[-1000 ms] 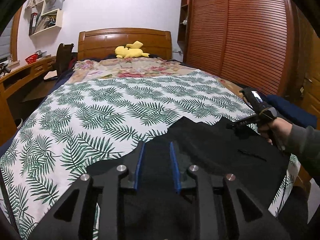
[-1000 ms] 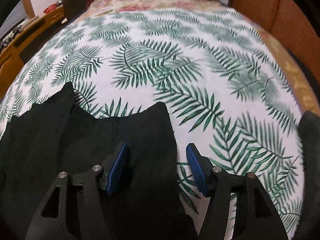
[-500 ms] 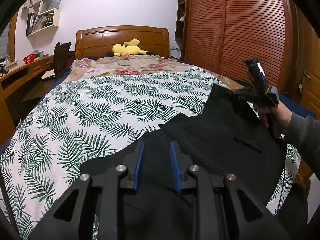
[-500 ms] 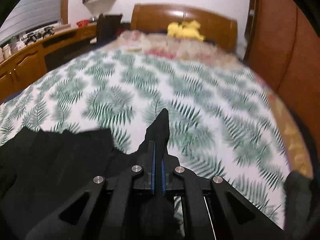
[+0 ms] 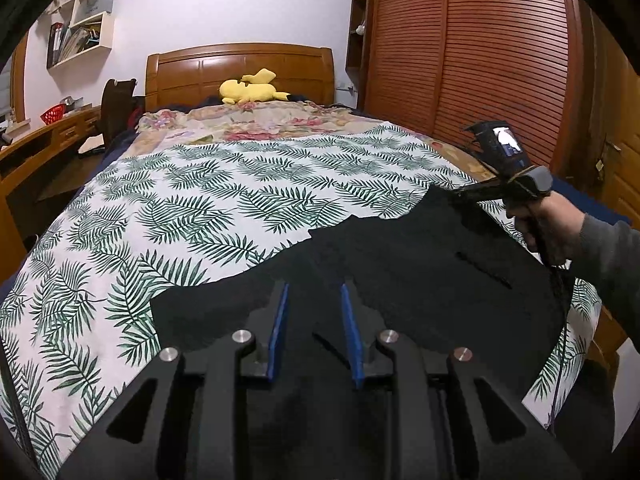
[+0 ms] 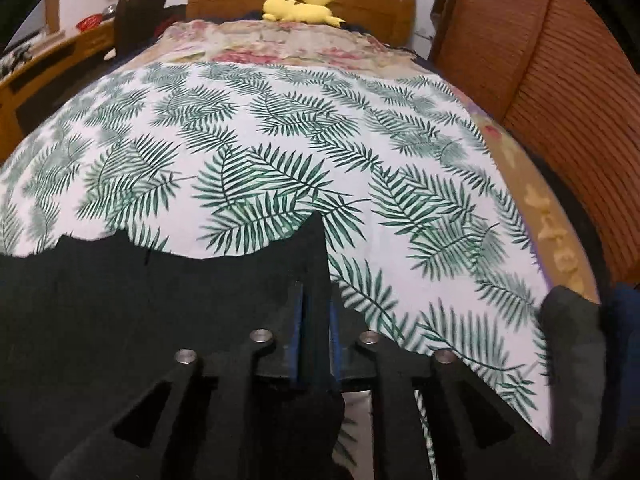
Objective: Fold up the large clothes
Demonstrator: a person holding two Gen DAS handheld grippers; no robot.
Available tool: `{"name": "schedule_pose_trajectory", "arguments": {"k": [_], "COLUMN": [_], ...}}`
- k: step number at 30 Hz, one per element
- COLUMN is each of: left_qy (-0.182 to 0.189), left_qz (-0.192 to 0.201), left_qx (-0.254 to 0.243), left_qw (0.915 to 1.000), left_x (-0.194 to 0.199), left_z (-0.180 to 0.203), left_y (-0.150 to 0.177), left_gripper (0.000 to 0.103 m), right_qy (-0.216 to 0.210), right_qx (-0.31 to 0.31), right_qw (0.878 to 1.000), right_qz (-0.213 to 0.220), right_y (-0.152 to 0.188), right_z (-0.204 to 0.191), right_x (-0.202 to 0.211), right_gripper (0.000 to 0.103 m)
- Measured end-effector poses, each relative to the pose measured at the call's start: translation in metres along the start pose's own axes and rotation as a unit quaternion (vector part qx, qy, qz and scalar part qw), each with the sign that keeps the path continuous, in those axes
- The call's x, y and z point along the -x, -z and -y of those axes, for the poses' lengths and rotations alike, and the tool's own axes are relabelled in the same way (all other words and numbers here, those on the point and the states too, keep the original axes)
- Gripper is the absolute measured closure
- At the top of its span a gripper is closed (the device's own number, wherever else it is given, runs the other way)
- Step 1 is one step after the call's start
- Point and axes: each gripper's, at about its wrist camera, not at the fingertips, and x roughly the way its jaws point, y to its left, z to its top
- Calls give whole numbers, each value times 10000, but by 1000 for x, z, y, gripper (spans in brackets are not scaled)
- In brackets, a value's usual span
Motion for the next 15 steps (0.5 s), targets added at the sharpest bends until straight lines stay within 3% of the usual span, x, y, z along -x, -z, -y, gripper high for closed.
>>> {"name": "schedule_pose_trajectory", "arguments": {"k": [1, 2, 9, 15], "left_qy": [9, 19, 107, 152], "left_qz": [0, 1, -64, -137], "left_qx": [-3, -10, -104, -194], "left_qw": [10000, 10000, 9999, 9996], "left_x": [2, 4, 17, 28], "left_z": [2, 4, 30, 52], "left_y": [1, 2, 18, 34], "left_gripper": [79, 79, 79, 79], "right_qy": [-30, -82, -809, -1198], "right_qx": [61, 73, 507, 766], "right_qw": [9999, 9998, 9947, 9894], "right_qz": [95, 151, 390, 303], "right_y": [5, 10, 69, 124], "right_z": [-1, 0, -24, -47], "right_x": [11, 19, 94, 121], "right_gripper": [54, 47, 47, 47]}}
